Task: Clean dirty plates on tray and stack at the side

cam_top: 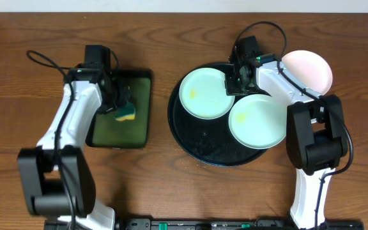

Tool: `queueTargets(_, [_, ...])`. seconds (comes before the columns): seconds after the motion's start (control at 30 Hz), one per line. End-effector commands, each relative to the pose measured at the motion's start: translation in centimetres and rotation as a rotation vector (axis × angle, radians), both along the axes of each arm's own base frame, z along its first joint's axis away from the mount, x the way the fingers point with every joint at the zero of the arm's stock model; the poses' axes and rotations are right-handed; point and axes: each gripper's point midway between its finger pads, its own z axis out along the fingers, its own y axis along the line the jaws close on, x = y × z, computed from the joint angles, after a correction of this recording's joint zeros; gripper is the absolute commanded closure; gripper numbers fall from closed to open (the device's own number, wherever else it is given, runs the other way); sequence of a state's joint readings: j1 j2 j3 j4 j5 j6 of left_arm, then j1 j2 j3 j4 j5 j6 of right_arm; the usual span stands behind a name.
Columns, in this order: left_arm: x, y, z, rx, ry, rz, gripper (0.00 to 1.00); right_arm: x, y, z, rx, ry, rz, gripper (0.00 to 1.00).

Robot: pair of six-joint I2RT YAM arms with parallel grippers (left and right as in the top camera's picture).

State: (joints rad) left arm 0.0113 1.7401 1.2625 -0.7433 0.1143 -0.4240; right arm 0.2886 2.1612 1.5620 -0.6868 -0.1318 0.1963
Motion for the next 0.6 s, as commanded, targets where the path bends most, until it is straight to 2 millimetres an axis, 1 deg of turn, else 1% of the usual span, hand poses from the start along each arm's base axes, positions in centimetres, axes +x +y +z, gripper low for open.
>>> queueTargets(0.0, [0.3, 0.1, -3.0, 0.0, 0.055, -0.015, 0.93, -0.3, 0.7, 0.4, 0.002, -0.014, 0.048, 0.99])
queueTargets(0.07, [0.7, 0.4, -4.3, 0.017, 0.066, -0.01, 0.93, -0.2, 0.8, 0.5, 0.003, -0.017, 0.049, 0.99])
queueTargets(0.17, [1.1, 1.8, -6.0, 0.092, 0.083, 0.007, 0.92, -0.1, 0.8, 0.5, 0.005, -0.024, 0.048, 0.99])
queueTargets(0.23, [1.4, 2.6, -6.7, 0.14, 0.085, 0.017, 0.93, 0.1, 0.9, 0.6, 0.006, -0.029, 0.048, 0.99])
queueTargets(0.27, [1.7, 3.5, -6.9, 0.191, 0.078, 0.03, 0.93, 0.1, 0.9, 0.6, 0.009, -0.033, 0.049, 0.99])
queueTargets(0.3, [1.8, 3.9, -6.8, 0.209, 0.072, 0.034, 0.93, 0.1, 1.0, 0.6, 0.009, -0.032, 0.05, 0.99])
queueTargets(0.37, [2.1, 3.9, -5.7, 0.21, 0.053, 0.036, 0.93, 0.0, 1.1, 0.6, 0.006, -0.031, 0.062, 0.99])
queueTargets(0.43, [2.3, 3.7, -3.9, 0.202, 0.024, 0.037, 0.93, -0.2, 1.4, 0.5, 0.001, -0.034, 0.083, 0.99])
queueTargets(0.5, [2.9, 3.2, -1.1, 0.172, -0.044, 0.035, 0.92, -0.2, 1.7, 0.6, -0.001, -0.038, 0.099, 0.99])
queueTargets(0.53, [3.2, 2.7, 1.1, 0.144, -0.106, 0.032, 0.93, -0.3, 1.9, 0.6, -0.001, -0.04, 0.104, 0.99])
queueTargets(0.57, [3.3, 2.4, 2.6, 0.126, -0.144, 0.028, 0.92, -0.3, 2.1, 0.6, 0.0, -0.041, 0.108, 0.99])
